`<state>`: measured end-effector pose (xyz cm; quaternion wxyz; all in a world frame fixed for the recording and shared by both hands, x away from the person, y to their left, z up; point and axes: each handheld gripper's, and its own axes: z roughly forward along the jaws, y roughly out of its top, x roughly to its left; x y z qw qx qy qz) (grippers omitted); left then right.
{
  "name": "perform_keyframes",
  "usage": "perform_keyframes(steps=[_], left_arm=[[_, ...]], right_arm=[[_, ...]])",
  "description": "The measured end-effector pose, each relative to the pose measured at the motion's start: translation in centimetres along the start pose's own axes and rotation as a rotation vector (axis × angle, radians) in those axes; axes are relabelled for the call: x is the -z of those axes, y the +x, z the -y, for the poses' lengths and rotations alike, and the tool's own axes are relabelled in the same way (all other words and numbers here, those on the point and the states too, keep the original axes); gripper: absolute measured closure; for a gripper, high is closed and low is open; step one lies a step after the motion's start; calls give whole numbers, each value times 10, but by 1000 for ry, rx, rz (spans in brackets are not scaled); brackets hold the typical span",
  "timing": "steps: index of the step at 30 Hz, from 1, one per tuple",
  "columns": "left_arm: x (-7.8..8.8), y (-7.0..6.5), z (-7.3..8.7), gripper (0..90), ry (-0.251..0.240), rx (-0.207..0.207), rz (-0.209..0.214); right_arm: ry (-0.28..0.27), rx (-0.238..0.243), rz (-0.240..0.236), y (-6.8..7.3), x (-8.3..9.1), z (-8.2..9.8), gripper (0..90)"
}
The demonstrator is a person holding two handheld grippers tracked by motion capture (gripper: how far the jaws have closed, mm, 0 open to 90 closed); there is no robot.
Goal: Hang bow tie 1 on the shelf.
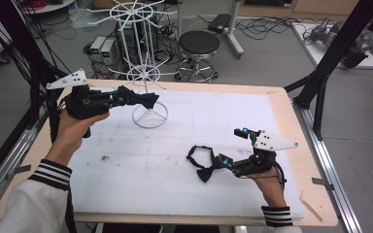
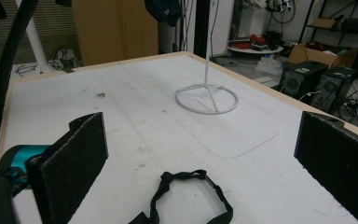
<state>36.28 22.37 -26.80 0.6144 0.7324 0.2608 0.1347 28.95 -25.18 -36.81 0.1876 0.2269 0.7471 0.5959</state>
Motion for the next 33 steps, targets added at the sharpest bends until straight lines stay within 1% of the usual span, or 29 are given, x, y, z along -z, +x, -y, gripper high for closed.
perform_keyframes(steps=[8, 17, 18, 21, 24, 25, 26, 31, 33], left_arm=[[-7, 6, -6, 814, 19, 7, -32], [-16, 13, -10, 812, 44, 6, -51], [-17, 14, -11, 812, 47, 9, -52], [-19, 14, -13, 812, 56, 2, -59], [-23, 15, -15, 811, 69, 5, -67], [-25, 15, -16, 811, 76, 5, -71], [-26, 15, -16, 811, 81, 2, -71], [-32, 15, -20, 810, 92, 4, -85], [-34, 15, -20, 808, 108, 4, -91]], right_arm=[[-5, -2, 11, -1, 2, 4, 19], [-17, -10, 23, -1, 5, 8, 19], [-15, -16, 23, 0, 5, 8, 19], [-22, -14, 26, -1, 6, 8, 18], [-27, -14, 24, -1, 7, 8, 19], [-31, -4, 28, -2, 7, 8, 19], [-30, -13, 28, -2, 7, 8, 19], [-32, -16, 25, -2, 7, 9, 19], [-31, -17, 26, -2, 8, 9, 19]])
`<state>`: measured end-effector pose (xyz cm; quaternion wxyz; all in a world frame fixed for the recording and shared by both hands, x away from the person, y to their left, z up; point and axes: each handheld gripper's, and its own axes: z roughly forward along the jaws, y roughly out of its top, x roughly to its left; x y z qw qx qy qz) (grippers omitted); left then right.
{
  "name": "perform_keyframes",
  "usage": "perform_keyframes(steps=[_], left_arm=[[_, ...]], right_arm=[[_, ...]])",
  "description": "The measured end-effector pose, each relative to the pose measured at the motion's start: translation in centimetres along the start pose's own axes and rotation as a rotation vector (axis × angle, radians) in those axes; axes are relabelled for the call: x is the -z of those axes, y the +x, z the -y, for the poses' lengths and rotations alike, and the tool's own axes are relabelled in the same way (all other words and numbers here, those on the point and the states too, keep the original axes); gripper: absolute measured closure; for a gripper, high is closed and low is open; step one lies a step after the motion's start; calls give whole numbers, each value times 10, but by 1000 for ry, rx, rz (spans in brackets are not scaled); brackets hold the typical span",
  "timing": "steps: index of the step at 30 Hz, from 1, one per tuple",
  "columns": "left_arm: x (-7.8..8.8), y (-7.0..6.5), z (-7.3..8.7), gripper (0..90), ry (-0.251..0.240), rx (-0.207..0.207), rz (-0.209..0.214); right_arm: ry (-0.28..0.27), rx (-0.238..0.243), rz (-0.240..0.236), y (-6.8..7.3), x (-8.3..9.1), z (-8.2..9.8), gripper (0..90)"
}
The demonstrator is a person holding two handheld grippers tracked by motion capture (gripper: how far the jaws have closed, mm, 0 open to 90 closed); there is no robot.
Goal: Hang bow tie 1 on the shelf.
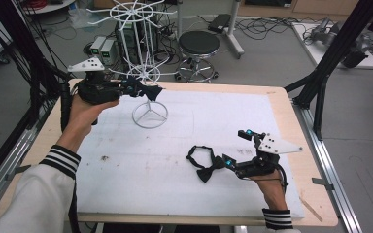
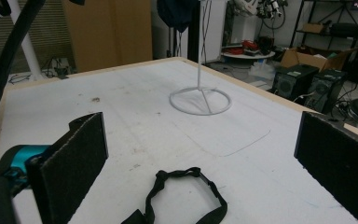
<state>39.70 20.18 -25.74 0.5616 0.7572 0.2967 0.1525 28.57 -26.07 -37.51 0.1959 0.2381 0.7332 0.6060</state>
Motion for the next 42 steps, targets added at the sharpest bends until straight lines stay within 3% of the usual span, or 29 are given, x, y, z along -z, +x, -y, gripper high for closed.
perform_keyframes(steps=[7, 20, 23, 26, 30, 32, 42], left_arm=[[-8, 1, -1, 794, 34, 12, -22], [-12, -1, -4, 779, 39, 20, -45], [-12, -2, -5, 701, 33, 22, -48], [-11, -3, -5, 534, 26, 16, -48], [-8, -6, -6, 326, -11, 7, -17], [-4, -8, -6, 205, -33, -4, -25], [17, -16, 18, 138, -174, -76, 37]], right_arm=[[2, -5, 0, 0, 0, 1, 18], [7, -13, 3, -2, 1, 5, 19], [4, -12, 1, -2, 2, 5, 19], [9, -14, 2, -2, 1, 5, 19], [4, -7, 0, -2, 0, 5, 19], [9, -21, 4, -2, 1, 5, 18], [-32, -42, 24, -2, 4, 6, 18]])
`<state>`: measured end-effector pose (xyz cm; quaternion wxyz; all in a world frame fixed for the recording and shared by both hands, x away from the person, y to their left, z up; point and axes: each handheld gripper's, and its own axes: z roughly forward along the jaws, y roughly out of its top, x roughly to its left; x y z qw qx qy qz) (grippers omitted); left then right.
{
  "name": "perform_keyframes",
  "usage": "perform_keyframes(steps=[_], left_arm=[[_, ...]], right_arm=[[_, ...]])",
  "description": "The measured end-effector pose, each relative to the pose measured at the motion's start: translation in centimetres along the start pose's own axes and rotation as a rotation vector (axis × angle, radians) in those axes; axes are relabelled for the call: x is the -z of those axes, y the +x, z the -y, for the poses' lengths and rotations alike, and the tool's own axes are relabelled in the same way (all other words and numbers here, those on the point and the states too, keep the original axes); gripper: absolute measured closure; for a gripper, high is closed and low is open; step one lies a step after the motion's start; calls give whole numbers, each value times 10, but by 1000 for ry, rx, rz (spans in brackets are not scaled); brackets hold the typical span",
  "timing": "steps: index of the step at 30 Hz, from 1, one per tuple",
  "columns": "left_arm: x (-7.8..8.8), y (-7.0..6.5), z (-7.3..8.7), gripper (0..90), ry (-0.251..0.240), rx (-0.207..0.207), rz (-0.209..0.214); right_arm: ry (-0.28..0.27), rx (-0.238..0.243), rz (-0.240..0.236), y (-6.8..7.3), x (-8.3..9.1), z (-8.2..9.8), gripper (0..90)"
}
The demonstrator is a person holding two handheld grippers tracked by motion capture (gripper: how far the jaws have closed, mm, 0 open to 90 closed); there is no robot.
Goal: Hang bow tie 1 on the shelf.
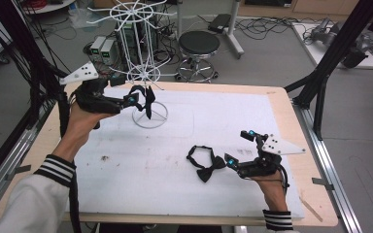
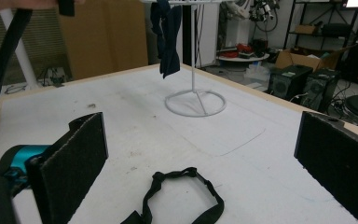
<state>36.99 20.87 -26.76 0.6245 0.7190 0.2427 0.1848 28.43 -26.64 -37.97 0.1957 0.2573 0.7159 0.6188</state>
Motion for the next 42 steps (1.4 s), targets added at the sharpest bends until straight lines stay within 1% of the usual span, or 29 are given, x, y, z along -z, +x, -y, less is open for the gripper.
perform_keyframes(steps=[3, 8, 11, 14, 18, 20, 23, 26, 28, 30, 33, 35, 37, 39, 42], left_arm=[[10, -4, 9, 138, -11, -21, 6], [22, -7, 25, 138, -38, -36, 31], [27, -12, 36, 139, -43, -49, 39], [30, -16, 45, 138, -45, -57, 28], [34, -22, 60, 138, -59, -54, 35], [36, -25, 68, 138, -64, -61, 37], [39, -28, 83, 138, -75, -69, 38], [39, -26, 99, 138, -81, -45, 45], [40, -25, 108, 139, -78, -30, 42], [41, -23, 113, 138, -92, -21, 47], [45, -22, 117, 138, -122, -27, 53], [45, -20, 118, 138, -126, -23, 58], [46, -17, 119, 139, -123, -21, 55], [46, -16, 121, 138, -128, -22, 61], [47, -15, 123, 138, -132, -22, 61]], right_arm=[[-13, -8, 5, 1, 0, 0, 19], [-26, -13, 9, 1, 0, 0, 19], [-29, -7, 25, 0, 0, 0, 19], [-37, -12, 39, 1, 1, 0, 19], [-53, -9, 48, 3, 5, 0, 19], [-61, -10, 49, 2, 6, 1, 19], [-58, -9, 50, 2, 6, 1, 19], [-61, -9, 55, 2, 5, 1, 18], [-61, -23, 51, 1, 5, 2, 19], [-59, -26, 56, 1, 4, 2, 19], [-54, -34, 55, 0, 3, 3, 19], [-49, -30, 56, 0, 3, 3, 19], [-40, -35, 61, 1, 2, 3, 19], [-37, -37, 63, 1, 2, 4, 19], [-43, -36, 67, 2, 3, 5, 19]])
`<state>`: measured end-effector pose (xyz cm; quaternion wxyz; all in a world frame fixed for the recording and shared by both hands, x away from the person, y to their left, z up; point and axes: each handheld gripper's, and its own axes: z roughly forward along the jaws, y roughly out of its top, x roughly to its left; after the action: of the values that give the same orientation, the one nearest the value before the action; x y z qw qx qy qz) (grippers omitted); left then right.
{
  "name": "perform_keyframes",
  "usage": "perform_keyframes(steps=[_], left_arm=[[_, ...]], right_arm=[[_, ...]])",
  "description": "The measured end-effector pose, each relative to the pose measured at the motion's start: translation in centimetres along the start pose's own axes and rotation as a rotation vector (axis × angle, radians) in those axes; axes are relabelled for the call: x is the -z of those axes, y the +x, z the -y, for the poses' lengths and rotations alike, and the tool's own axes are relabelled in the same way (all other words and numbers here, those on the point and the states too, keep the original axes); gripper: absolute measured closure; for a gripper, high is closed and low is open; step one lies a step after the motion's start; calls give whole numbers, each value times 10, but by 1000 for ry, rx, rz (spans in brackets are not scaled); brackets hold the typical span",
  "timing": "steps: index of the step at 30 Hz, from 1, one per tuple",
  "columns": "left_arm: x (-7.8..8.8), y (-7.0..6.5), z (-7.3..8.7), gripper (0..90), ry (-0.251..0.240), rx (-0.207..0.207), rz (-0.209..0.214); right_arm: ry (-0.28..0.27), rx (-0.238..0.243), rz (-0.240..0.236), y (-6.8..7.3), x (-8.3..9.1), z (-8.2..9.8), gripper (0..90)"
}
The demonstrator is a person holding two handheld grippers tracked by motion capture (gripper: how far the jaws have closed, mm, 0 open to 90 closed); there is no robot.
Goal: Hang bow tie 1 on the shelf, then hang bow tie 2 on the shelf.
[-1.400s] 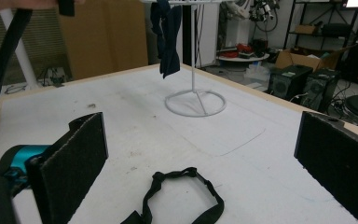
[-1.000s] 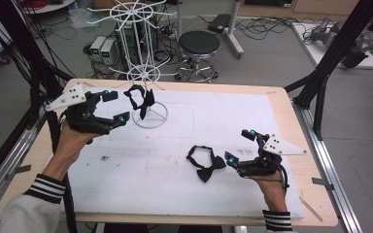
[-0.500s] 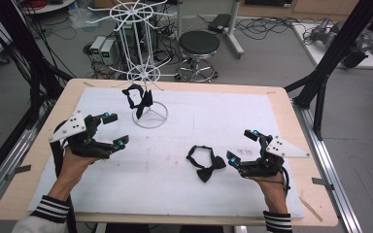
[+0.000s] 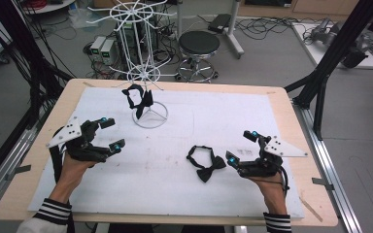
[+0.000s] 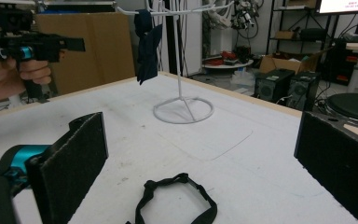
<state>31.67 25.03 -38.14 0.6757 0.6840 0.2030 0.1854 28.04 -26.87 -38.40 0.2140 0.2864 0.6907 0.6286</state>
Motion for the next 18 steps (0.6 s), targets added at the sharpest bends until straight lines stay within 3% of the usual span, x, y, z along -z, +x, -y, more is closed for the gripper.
perform_keyframes(steps=[11, 18], left_arm=[[0, -4, -3, 138, 17, -17, 5], [0, -4, -3, 138, 20, -26, 23]], right_arm=[[2, 1, -8, 0, 3, -1, 19], [32, 3, -12, -3, 2, -2, 19]])
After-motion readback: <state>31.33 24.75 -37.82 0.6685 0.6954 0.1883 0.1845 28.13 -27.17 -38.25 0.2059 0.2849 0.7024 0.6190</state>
